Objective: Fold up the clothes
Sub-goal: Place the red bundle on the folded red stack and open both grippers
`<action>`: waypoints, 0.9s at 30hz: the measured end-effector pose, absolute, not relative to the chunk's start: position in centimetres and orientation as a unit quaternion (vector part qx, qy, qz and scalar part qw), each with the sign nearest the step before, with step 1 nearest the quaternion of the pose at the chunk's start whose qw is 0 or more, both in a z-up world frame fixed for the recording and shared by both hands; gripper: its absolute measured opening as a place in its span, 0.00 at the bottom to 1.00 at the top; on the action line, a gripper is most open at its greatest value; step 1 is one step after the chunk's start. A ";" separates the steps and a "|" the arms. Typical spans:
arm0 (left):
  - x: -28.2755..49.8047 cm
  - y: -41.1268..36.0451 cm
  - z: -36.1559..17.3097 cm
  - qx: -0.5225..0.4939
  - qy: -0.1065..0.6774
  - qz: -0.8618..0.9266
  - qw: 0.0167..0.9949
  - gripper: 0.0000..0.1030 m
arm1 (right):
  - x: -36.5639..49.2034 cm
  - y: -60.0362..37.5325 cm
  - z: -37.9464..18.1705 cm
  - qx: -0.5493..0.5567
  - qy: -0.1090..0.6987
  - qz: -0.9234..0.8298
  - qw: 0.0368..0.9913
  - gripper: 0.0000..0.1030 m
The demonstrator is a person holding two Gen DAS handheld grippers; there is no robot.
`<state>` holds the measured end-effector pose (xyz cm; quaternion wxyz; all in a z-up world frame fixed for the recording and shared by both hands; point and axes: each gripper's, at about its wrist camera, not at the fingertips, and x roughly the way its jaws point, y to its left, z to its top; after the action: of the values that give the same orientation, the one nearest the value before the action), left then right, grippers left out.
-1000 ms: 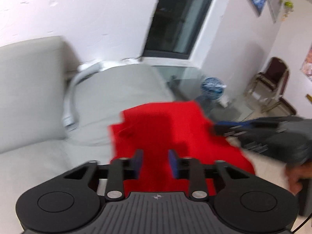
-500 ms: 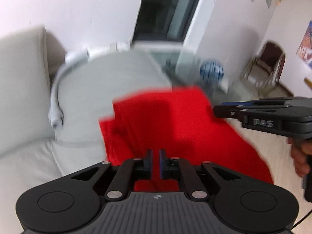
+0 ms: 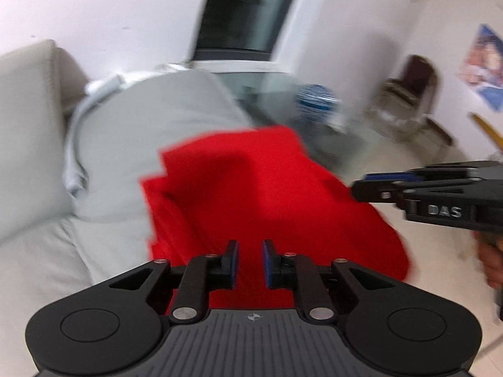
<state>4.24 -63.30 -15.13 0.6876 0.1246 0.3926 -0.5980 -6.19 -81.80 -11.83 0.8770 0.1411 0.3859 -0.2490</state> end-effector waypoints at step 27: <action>1.6 -37.4 -11.6 0.185 0.440 -0.365 0.799 0.72 | -4.3 -55.1 -10.4 0.126 0.425 -0.115 0.889 0.60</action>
<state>1.62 -37.40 -11.59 0.7994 0.1847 0.4399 -0.3651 -4.34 -55.06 -10.37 0.8889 0.1263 0.4250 -0.1148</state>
